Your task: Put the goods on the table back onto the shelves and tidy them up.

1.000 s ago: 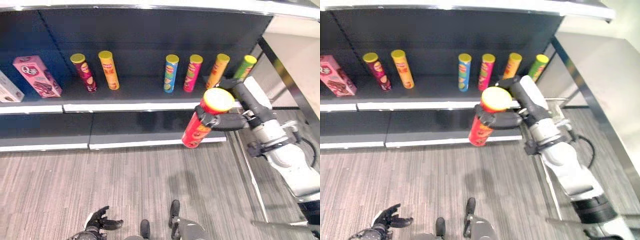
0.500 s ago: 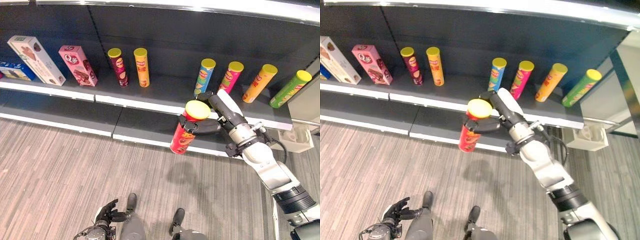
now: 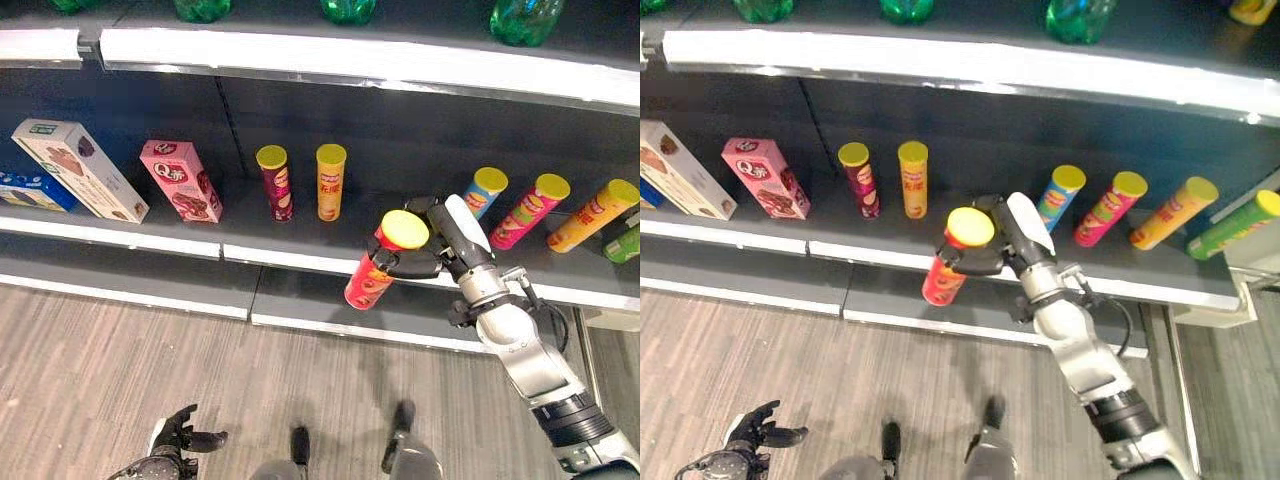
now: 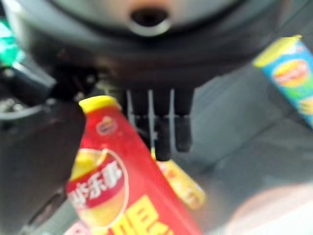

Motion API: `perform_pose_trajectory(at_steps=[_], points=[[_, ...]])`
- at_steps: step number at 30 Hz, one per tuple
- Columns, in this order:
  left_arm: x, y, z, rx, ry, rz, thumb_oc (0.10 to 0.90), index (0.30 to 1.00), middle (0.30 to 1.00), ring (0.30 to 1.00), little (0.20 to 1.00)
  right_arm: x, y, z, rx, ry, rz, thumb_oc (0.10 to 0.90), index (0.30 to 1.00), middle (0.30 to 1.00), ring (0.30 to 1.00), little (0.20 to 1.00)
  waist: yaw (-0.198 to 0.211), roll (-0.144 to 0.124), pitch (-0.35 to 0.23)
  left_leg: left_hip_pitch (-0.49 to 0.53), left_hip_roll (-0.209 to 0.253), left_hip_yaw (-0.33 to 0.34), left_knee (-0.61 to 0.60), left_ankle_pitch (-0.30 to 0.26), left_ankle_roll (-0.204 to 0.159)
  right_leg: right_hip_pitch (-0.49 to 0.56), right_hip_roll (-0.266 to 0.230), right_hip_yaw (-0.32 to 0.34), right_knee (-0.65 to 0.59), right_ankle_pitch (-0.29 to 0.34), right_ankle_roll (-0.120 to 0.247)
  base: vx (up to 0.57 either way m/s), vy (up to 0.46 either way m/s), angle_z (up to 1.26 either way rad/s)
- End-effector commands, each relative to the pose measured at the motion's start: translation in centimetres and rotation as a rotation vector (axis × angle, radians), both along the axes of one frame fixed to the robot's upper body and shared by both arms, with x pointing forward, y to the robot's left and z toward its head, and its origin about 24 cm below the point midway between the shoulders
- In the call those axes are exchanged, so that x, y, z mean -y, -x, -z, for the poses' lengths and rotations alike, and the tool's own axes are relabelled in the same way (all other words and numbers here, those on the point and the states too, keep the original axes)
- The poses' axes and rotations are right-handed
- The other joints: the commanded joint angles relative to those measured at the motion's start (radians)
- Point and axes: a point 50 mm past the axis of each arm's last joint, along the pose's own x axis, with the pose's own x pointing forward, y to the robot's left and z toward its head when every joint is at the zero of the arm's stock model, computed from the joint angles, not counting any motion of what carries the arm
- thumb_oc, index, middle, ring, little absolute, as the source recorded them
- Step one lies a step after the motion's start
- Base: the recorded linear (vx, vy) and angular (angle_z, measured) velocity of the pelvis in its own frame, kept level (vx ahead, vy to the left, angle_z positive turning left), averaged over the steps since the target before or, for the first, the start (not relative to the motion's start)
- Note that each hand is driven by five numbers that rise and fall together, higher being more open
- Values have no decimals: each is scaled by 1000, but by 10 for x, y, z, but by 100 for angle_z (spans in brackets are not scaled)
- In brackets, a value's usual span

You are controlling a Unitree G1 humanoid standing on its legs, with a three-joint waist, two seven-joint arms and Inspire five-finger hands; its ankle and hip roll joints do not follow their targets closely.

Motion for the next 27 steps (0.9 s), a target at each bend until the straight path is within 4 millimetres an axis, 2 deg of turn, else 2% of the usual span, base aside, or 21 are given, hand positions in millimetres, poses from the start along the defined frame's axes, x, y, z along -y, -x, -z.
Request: perform_pose_trajectory(at_steps=[1,2,5,10,17,21,22,25,27], points=[[1,6,-1,20,-7,-4,800,900,900,900,900,-8,1,-77,380,-45,-30,400,300,300,300,300,17,12,-62,-69,73,12,28,-42,-62,132,-1,-37,-8,-16,17,125,-200,55],[14,3,2,31,28,1,800,900,900,900,900,-8,-1,-76,393,-50,-11,400,300,300,300,300,20,14,-69,-88,93,-10,29,-30,-76,149,11,-65,-19,-28,9,93,-154,30],[22,9,8,-7,47,27,800,900,900,900,900,-9,-4,-75,397,-39,9,400,300,300,300,300,26,19,-68,-101,105,-30,24,-18,-85,159,17,-89,-16,-42,3,90,-131,28],[25,15,11,-38,42,63,800,900,900,900,900,-7,-11,-83,451,-24,62,400,300,300,300,300,42,34,-54,-115,111,-48,12,-5,-95,161,19,-114,-15,-53,1,41,-55,15],[17,21,12,-57,-9,63,800,900,900,900,900,13,-24,-112,608,47,247,400,300,300,300,300,77,76,-13,-164,107,-77,4,19,-105,136,7,-144,-7,-59,5,-11,-20,19],[18,8,5,-2,-26,106,800,900,900,900,900,26,-33,-137,694,125,356,400,300,300,300,300,93,112,18,-208,91,-100,2,34,-103,94,-8,-143,19,-60,8,-47,8,11],[18,8,5,-1,-25,106,800,900,900,900,900,26,-33,-138,695,125,356,400,300,300,300,300,93,113,18,-209,91,-100,2,34,-103,92,-8,-143,21,-61,8,-52,11,8],[21,-14,-7,97,-30,141,800,900,900,900,900,47,-40,-161,756,204,483,400,300,300,300,300,103,147,44,-245,81,-125,2,46,-104,63,-21,-152,49,-67,7,-47,-7,20],[23,-17,-9,110,-34,161,800,900,900,900,900,52,-39,-167,776,221,509,400,300,300,300,300,106,155,52,-256,79,-129,2,51,-106,55,-24,-158,54,-68,7,-29,-13,13]])
